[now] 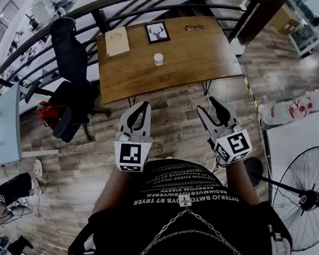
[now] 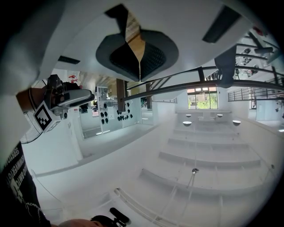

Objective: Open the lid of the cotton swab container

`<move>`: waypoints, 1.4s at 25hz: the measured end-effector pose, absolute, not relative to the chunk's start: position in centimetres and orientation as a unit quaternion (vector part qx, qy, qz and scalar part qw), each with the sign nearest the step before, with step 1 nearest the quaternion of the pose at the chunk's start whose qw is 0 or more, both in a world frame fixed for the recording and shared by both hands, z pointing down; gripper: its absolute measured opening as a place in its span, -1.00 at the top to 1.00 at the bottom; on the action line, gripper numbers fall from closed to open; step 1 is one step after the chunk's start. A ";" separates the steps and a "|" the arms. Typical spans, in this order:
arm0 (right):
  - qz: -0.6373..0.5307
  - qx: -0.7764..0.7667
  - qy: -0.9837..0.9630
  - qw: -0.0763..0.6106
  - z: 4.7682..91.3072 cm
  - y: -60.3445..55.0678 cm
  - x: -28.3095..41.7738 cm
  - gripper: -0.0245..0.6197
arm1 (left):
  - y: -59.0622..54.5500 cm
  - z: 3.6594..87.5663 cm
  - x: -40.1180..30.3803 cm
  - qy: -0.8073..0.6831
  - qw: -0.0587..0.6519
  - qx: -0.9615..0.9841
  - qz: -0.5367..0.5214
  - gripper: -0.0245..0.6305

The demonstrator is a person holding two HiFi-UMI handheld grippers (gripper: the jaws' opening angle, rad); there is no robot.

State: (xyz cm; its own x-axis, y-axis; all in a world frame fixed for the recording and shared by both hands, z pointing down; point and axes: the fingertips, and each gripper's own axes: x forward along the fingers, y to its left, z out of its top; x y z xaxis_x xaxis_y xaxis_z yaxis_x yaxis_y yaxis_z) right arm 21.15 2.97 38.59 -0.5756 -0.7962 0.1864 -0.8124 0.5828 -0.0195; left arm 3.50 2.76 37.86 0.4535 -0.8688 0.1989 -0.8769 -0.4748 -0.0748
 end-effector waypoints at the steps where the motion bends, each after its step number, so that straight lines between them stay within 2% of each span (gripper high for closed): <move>1: 0.051 0.451 -0.887 0.080 38.7 2.8 21.0 0.28 | 2.7 38.1 3.1 -0.515 0.021 0.850 0.107 0.83; 9: 0.077 0.439 -0.889 0.101 41.0 1.0 18.7 0.28 | 2.6 41.1 -1.2 -0.537 0.062 0.831 0.132 0.83; 16: 0.098 0.454 -0.883 0.070 41.1 -2.2 15.8 0.28 | -1.1 41.5 -3.6 -0.523 0.056 0.840 0.135 0.83; 35: 0.097 0.465 -0.879 0.052 40.4 -10.4 13.0 0.28 | -10.4 40.3 -4.8 -0.499 0.034 0.855 0.138 0.83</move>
